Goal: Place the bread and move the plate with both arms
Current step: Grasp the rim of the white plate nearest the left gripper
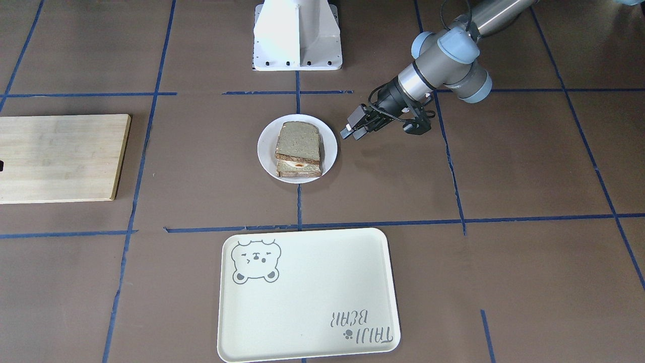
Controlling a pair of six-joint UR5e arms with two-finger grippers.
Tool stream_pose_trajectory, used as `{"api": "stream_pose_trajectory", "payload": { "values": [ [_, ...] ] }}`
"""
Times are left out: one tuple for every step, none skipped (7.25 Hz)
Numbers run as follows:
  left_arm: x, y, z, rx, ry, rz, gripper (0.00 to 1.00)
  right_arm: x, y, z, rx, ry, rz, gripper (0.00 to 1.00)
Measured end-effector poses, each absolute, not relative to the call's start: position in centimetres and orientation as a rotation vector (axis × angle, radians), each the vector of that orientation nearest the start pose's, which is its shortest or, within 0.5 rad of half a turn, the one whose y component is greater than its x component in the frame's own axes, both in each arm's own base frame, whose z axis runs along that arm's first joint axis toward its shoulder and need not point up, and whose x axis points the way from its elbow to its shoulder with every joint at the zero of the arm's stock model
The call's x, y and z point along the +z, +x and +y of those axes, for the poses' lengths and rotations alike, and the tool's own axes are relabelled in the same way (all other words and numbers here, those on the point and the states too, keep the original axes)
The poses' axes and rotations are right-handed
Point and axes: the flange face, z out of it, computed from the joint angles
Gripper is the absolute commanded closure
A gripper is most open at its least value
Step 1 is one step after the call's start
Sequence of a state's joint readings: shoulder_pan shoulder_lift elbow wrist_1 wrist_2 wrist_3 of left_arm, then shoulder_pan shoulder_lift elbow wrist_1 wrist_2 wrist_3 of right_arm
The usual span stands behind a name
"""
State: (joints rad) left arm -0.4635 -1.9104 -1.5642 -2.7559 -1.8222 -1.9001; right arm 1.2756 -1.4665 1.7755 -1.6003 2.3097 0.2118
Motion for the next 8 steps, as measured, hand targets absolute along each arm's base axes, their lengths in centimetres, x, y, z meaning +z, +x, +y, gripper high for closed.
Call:
{"api": "stream_pose_trajectory", "payload": {
  "values": [
    [34.2, 51.5, -37.0, -0.440, -0.106, 1.522, 0.46, 51.1, -9.1, -53.0, -0.178, 0.071, -0.777, 0.00],
    [34.2, 52.4, -36.8, -0.435, -0.111, 1.518, 0.48, 51.3, -9.1, -52.9, -0.174, 0.067, -0.776, 0.00],
    [33.7, 53.0, -36.7, -0.430, -0.113, 1.521, 0.49, 51.5, -9.0, -52.9, -0.170, 0.064, -0.774, 0.00],
    [33.4, 53.6, -36.5, -0.426, -0.116, 1.525, 0.53, 51.8, -8.8, -53.0, -0.164, 0.059, -0.772, 0.00],
    [33.2, 54.3, -36.2, -0.419, -0.122, 1.522, 0.55, 52.1, -8.5, -53.1, -0.155, 0.054, -0.770, 0.00],
    [33.3, 54.9, -36.0, -0.415, -0.128, 1.519, 0.55, 52.4, -8.3, -53.2, -0.151, 0.051, -0.769, 0.00],
    [33.2, 55.2, -35.8, -0.411, -0.131, 1.519, 0.55, 52.5, -8.3, -53.2, -0.148, 0.049, -0.769, 0.00],
    [32.9, 55.4, -35.7, -0.408, -0.132, 1.522, 0.55, 52.5, -8.2, -53.3, -0.147, 0.048, -0.769, 0.00]
  ]
}}
